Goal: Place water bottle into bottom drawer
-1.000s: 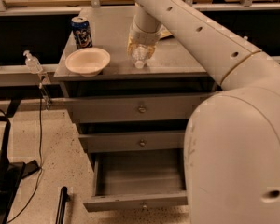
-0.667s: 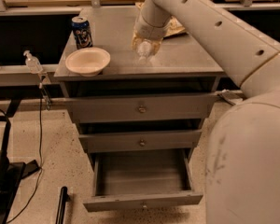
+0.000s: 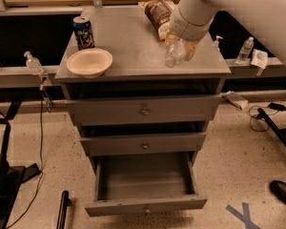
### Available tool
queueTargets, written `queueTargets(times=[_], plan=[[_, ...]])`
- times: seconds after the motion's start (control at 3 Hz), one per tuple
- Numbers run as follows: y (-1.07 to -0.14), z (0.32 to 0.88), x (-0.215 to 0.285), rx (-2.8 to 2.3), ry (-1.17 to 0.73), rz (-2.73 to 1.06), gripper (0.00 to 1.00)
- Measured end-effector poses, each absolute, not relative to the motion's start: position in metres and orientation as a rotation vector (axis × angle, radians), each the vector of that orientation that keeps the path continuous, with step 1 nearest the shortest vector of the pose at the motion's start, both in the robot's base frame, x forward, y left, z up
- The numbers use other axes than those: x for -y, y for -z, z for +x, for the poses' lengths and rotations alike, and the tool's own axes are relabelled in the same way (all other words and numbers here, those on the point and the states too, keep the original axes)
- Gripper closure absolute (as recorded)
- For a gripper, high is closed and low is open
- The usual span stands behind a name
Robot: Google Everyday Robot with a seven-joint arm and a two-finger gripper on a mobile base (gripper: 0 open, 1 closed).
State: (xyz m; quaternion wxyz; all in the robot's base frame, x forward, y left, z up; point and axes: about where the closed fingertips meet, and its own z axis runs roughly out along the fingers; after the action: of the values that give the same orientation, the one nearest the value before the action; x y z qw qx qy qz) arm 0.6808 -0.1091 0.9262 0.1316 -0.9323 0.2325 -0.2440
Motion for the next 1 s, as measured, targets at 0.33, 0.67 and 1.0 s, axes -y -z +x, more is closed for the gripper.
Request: queueTargets(times=[0.33,0.67,1.0], plan=[[-0.9227,0.6530,0.1500,-0.960,0.727,-2.676,1.00],[-0.9205,0.6539,0.1461,-1.050,0.703,-2.624,1.00],[-0.9196,0.6535,0.1468,-1.062,0.696,-2.621,1.00]])
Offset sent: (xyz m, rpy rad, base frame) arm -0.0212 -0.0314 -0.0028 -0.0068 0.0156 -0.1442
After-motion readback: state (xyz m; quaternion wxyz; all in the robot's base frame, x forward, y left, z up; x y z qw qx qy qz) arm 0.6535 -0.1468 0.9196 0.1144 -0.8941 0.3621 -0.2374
